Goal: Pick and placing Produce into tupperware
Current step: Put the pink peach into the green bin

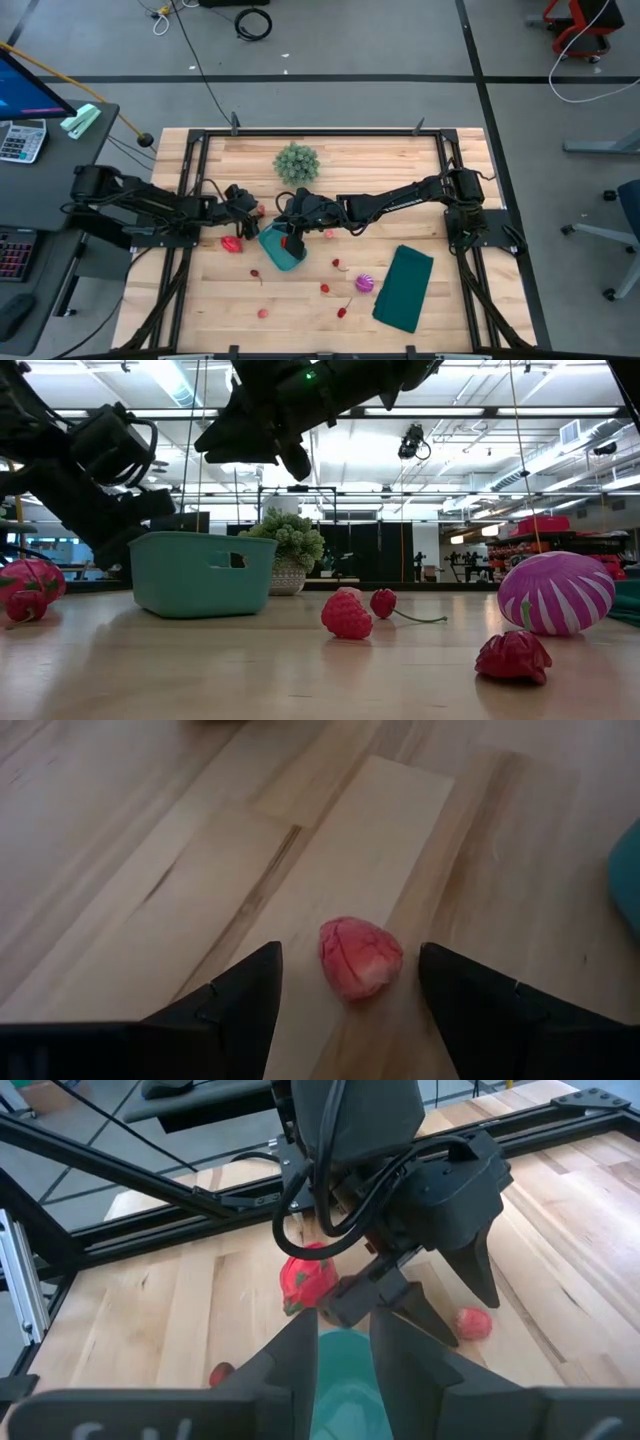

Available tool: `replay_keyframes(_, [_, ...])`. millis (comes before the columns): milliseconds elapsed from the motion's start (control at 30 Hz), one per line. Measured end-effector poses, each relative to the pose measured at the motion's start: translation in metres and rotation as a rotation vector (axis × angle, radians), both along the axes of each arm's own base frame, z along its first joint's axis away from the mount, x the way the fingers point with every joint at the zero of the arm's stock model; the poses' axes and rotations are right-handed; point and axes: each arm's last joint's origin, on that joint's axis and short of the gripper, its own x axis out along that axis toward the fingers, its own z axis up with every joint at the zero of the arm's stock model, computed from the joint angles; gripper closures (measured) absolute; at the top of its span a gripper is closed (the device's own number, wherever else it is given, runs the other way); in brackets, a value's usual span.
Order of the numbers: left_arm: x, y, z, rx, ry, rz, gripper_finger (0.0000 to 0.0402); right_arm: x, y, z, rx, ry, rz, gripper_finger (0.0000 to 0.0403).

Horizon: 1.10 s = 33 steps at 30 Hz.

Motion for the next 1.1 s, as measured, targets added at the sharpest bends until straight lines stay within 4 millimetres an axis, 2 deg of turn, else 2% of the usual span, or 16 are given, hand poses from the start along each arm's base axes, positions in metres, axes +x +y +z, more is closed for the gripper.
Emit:
replay_keyframes(267, [0.0005, 0.0011, -0.0018, -0.027, -0.006, 0.031, 0.0167, 0.0000, 0.0000, 0.0000, 0.000, 0.000, 0.000, 0.0300])
replay_keyframes(633, [0.0009, 0.0039, -0.0017, -0.069, -0.037, 0.072, 0.0269, 0.0000, 0.0000, 0.0000, 0.000, 0.000, 0.000, 0.0300])
replay_keyframes(833, [0.0014, 0.0037, -0.0011, -0.080, -0.046, 0.074, 0.0310, 0.0000, 0.0000, 0.0000, 0.000, 0.000, 0.000, 0.0301])
replay_keyframes(1100, [0.0069, 0.0037, 0.0066, -0.092, -0.075, 0.071, 0.0315, -0.0001, 0.0000, -0.0002, 0.000, 0.002, 0.000, 0.0301])
